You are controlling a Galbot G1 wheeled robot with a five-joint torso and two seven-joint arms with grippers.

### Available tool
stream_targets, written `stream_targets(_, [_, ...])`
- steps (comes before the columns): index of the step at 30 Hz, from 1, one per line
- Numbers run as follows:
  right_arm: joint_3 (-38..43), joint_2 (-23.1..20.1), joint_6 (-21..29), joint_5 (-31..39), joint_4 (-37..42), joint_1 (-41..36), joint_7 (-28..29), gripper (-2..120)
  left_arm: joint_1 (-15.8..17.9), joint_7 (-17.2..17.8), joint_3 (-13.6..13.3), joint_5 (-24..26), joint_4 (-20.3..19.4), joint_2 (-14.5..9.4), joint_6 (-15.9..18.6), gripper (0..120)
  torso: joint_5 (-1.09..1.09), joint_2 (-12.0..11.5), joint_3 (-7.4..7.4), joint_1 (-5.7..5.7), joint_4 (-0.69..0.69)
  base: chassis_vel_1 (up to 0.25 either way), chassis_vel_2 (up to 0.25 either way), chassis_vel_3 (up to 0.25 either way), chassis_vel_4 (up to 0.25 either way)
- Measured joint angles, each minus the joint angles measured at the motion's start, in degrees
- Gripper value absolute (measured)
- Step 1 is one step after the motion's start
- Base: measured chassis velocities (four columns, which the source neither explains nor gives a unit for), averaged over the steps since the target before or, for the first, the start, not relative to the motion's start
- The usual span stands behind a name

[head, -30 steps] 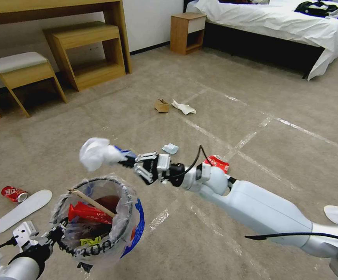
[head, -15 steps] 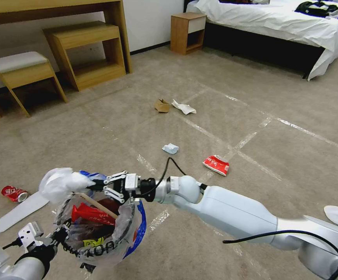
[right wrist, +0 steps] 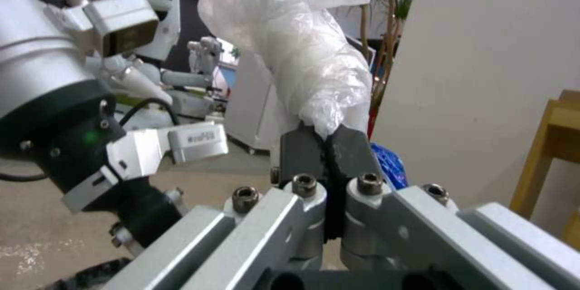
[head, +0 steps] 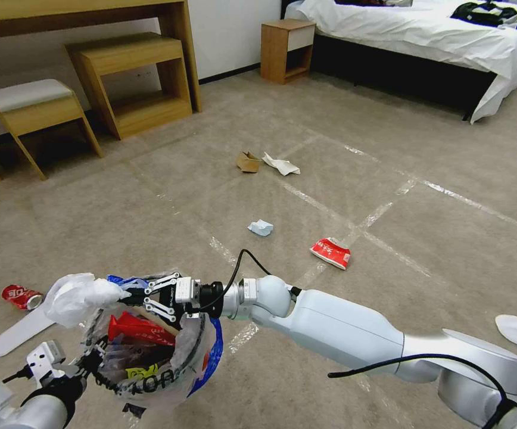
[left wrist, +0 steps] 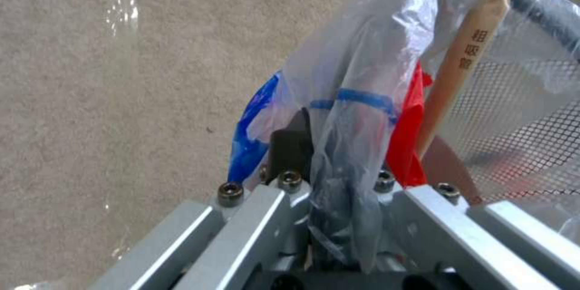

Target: Pick up the trash bin and place the garbage on the floor into it.

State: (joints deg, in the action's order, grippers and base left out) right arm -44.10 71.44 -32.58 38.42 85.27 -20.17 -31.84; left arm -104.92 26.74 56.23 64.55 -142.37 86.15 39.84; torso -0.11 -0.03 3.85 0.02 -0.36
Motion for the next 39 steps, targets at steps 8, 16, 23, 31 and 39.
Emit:
stream_targets(8, [0.78,1.73,-0.8,-2.19,-2.94,-2.0,0.39,0,-0.63,0.03,0.2,0.12,-0.72,-0.24,-0.03,0,0.0,0.0,0.0,0.0,0.01,0.0,0.0,0.0,0.0])
stream_targets(16, [0.94,1.72,-0.95,-2.94,-3.85,-3.27,1.17,0,-0.65,0.07,-0.32,0.1,-0.77,-0.56,-0.07,0,0.0,0.0,0.0,0.0,0.0,0.0,0.0,0.0,0.0])
stream_targets(23, [1.09,0.5,-1.65,-4.8,-4.31,-3.95,2.72,7,-0.57,0.06,-0.53,0.4,-0.78,-1.04,-0.06,0,0.01,0.0,0.0,0.0,0.0,0.0,0.0,0.0,0.0])
stream_targets(31, [1.08,-0.17,-1.88,-5.66,-4.39,-3.81,2.69,35,-0.58,0.1,-0.62,0.49,-0.81,-1.16,-0.05,0,0.01,0.0,0.0,0.0,0.0,0.0,0.0,0.0,0.0])
stream_targets(39, [0.39,-0.76,-1.98,-5.63,-4.24,-1.96,2.69,66,-0.21,0.42,-0.14,1.51,-0.85,-1.34,-0.06,0,0.0,0.0,0.0,0.0,0.0,0.0,0.0,0.0,0.0])
